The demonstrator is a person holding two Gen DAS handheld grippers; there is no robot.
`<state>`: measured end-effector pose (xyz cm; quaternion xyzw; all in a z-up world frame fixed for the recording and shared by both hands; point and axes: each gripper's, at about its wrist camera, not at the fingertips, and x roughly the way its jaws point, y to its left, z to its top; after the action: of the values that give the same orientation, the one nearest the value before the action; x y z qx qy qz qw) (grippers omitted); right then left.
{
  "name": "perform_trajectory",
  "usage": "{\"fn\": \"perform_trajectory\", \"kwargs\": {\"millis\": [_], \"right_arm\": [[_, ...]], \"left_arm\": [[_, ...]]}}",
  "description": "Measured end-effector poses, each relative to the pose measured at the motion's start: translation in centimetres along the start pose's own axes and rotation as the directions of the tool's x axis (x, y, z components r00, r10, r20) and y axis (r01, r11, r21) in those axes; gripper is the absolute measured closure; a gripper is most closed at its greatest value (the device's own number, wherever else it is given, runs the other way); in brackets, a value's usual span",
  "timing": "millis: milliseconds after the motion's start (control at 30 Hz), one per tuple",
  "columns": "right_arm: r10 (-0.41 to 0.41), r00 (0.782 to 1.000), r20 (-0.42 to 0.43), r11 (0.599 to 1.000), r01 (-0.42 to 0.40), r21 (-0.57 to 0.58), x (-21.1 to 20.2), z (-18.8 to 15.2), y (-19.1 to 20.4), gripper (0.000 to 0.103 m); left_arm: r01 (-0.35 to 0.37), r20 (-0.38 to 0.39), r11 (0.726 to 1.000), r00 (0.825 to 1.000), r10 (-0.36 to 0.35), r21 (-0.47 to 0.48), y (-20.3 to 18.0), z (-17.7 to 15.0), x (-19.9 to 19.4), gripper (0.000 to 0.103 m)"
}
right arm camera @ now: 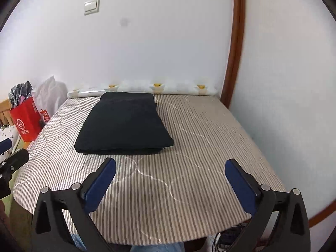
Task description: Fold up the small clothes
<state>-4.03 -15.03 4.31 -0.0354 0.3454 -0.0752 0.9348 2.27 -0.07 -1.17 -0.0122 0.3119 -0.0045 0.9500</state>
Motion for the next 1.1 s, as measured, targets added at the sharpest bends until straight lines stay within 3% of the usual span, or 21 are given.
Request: {"fn": "perform_trajectory", "kwargs": {"millis": [367,1100], "right_arm": [[0.006,1.000,0.019,1.000,-0.006,-0.030,-3.6,-0.8,0.5,0.000],[-0.006,1.000,0.003,1.000,0.006,0.013,-3.3,-1.2,-0.5,0.000]], "left_arm": [[-0.019,0.034,1.000,0.999,0.019,-0.014,0.4,-0.9,-2.7,0.009],[-0.023,0.023,0.999,0.999,0.024,-0.031,0.0,-1.3,-2.8,0.009]]}}
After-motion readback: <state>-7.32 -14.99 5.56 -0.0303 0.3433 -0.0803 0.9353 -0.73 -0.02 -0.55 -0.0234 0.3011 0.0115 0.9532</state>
